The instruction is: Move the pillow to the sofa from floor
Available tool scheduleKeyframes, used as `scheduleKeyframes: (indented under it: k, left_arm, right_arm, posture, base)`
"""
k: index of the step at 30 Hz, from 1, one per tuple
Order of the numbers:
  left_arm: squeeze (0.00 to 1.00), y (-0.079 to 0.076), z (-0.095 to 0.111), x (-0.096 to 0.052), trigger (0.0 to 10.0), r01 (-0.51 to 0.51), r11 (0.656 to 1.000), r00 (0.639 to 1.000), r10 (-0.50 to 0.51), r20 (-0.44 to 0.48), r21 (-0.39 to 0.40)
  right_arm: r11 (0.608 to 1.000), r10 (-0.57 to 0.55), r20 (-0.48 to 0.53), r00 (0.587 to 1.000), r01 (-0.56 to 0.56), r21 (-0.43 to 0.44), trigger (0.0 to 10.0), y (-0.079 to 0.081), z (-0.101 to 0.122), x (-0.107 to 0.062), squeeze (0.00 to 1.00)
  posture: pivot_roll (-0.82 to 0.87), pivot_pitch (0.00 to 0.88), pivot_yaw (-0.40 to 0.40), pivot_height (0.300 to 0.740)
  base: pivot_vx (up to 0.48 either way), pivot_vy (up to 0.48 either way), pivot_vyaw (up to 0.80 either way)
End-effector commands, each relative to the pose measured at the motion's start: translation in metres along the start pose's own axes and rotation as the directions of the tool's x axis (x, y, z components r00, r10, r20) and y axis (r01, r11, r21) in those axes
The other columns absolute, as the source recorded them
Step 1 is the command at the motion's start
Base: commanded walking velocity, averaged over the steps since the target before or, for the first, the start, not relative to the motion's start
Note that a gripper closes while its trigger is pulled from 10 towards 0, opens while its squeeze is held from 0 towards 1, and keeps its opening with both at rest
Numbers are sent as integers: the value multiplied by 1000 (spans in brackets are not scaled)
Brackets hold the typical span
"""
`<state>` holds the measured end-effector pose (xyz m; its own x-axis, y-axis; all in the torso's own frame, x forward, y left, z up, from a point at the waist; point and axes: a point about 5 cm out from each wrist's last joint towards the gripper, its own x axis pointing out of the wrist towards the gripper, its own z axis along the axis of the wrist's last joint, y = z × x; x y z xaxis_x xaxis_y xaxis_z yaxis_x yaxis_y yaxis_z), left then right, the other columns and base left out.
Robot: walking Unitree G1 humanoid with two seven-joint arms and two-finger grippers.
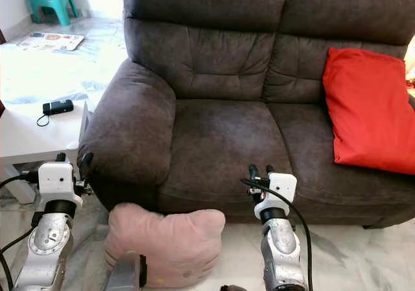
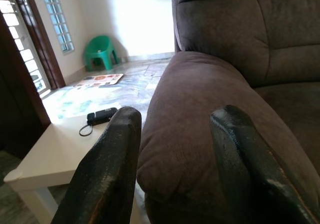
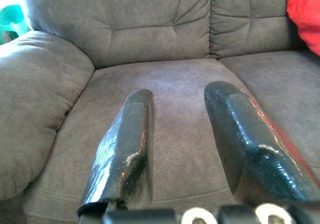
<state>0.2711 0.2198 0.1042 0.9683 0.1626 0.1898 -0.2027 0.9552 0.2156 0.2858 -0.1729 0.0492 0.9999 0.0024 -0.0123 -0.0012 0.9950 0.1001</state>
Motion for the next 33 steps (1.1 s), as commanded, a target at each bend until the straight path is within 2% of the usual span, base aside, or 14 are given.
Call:
scheduleKeyframes:
  k: [1, 17, 20, 25, 33]
  left_arm:
    - [0, -4, 0, 0, 10000, 16, 1000, 1000, -16, -9, -15]
    - [0, -5, 0, -1, 10000, 30, 1000, 999, -30, -15, -8]
    - [0, -5, -1, -1, 10000, 39, 999, 999, -38, -22, 15]
    - [0, -4, -2, -1, 10000, 33, 999, 999, -32, -27, 28]
    - [0, -3, -2, -1, 10000, 29, 999, 999, -28, -33, 24]
  right_arm:
    - [1000, -4, 6, 1000, 4, 0, 10000, -2, 1, 0, 0]
    - [1000, 1, -2, 1000, -1, 8, 10000, 0, 0, 0, 0]
    - [1000, 0, -5, 1000, 0, 4, 10000, 0, -1, 1, 0]
    - [1000, 17, -6, 1000, -17, -19, 10000, 1, -1, 0, 0]
    - [999, 33, -7, 999, -34, -25, 10000, 4, -2, 0, 0]
  posture:
    - [136, 0, -103, 591]
    - [139, 0, -101, 591]
    - [142, 0, -100, 591]
    - [141, 0, -99, 591]
    - [144, 0, -98, 591]
  base:
    - [0, 0, 0]
    - [0, 0, 0]
    - [0, 0, 0]
    - [0, -449, 0]
    - [0, -87, 589]
